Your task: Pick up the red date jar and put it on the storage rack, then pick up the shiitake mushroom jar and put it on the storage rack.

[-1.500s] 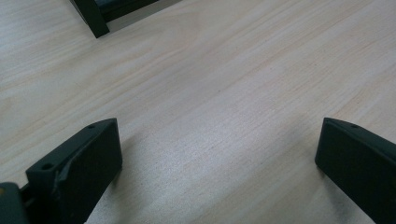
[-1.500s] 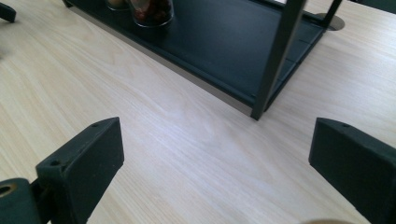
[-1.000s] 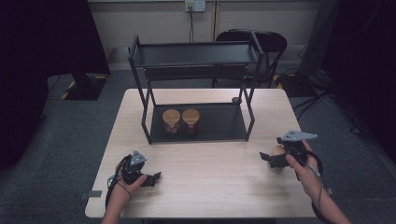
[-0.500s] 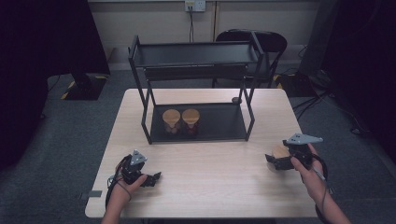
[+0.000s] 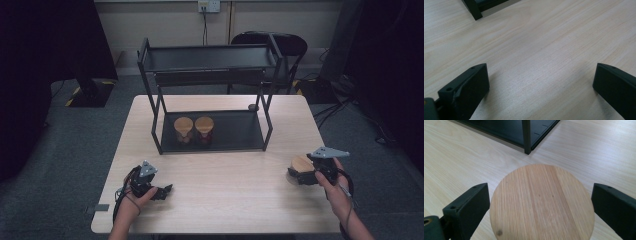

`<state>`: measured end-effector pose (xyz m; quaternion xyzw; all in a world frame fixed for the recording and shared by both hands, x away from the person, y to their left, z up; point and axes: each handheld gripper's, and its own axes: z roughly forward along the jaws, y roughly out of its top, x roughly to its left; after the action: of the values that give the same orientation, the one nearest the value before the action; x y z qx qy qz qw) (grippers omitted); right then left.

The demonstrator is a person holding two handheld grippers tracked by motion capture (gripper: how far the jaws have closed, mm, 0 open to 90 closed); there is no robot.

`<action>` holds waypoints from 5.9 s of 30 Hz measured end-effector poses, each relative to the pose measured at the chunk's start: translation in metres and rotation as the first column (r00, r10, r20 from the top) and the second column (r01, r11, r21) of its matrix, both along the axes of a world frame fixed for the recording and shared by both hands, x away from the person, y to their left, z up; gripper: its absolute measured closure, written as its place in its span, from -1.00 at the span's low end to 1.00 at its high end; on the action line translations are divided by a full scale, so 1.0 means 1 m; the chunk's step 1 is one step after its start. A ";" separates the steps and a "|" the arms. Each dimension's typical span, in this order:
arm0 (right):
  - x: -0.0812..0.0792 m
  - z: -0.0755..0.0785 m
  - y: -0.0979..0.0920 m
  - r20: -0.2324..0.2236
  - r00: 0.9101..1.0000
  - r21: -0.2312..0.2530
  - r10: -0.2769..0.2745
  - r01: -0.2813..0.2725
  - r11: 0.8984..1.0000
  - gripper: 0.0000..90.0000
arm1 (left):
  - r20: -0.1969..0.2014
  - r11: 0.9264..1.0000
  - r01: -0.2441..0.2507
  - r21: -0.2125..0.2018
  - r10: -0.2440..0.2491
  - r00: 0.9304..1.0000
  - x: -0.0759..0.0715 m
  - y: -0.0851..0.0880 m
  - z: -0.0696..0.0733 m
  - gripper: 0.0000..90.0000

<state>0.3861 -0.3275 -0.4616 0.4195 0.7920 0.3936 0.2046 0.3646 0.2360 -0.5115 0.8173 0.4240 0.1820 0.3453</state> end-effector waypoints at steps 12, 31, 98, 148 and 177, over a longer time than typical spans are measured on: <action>-0.002 -0.012 -0.005 -0.014 1.000 0.027 -0.013 0.014 1.000 -0.95 | 0.000 1.000 0.000 0.000 0.000 1.000 0.000 0.000 0.000 -1.00; -0.007 -0.029 -0.014 -0.031 0.998 0.078 -0.050 0.052 0.996 -0.96 | 0.000 1.000 0.000 0.000 0.000 1.000 0.000 0.000 0.000 -1.00; -0.005 -0.037 -0.001 0.026 1.000 0.069 0.018 -0.020 0.997 -0.45 | 0.000 1.000 0.000 0.000 0.000 1.000 0.000 0.000 0.000 -1.00; 0.024 -0.011 0.055 0.021 0.991 0.062 0.135 -0.136 0.989 -0.44 | 0.000 1.000 0.000 0.000 0.000 1.000 0.000 0.000 0.000 -1.00; 0.046 -0.001 0.088 0.019 0.986 0.056 0.165 -0.165 0.985 -0.43 | 0.000 1.000 0.000 0.000 0.000 1.000 0.000 0.000 0.000 -1.00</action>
<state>0.4322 -0.2395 -0.4623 0.3554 0.8109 0.4347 0.1648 0.3646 0.2360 -0.5115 0.8172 0.4240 0.1819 0.3454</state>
